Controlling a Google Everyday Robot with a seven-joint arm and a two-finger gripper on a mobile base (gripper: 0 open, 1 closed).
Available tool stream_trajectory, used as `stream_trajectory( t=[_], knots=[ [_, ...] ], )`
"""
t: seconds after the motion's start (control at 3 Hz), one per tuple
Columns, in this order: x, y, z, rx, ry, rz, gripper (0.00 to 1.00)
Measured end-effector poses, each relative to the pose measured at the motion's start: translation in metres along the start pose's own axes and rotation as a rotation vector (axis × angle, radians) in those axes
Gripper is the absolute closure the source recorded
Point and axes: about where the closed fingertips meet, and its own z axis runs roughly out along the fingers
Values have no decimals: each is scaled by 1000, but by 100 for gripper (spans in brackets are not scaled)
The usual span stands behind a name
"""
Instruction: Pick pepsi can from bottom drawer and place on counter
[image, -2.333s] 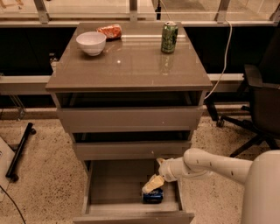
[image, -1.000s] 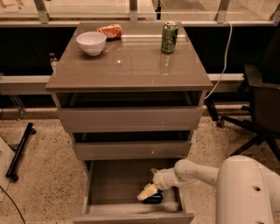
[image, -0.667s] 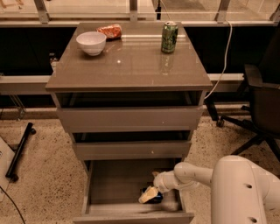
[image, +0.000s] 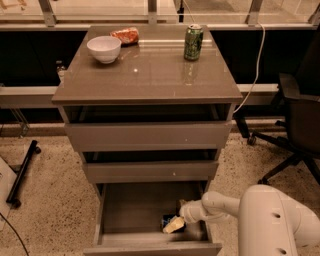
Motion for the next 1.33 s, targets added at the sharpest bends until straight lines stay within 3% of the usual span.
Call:
stream_trajectory(
  t=[0.33,0.67,1.33],
  knots=[
    [25,-14,15,22,-12,57,0],
    [46,-23,28,35,-10,112,15],
    [43,-20,23,50,-59,122,61]
  ],
)
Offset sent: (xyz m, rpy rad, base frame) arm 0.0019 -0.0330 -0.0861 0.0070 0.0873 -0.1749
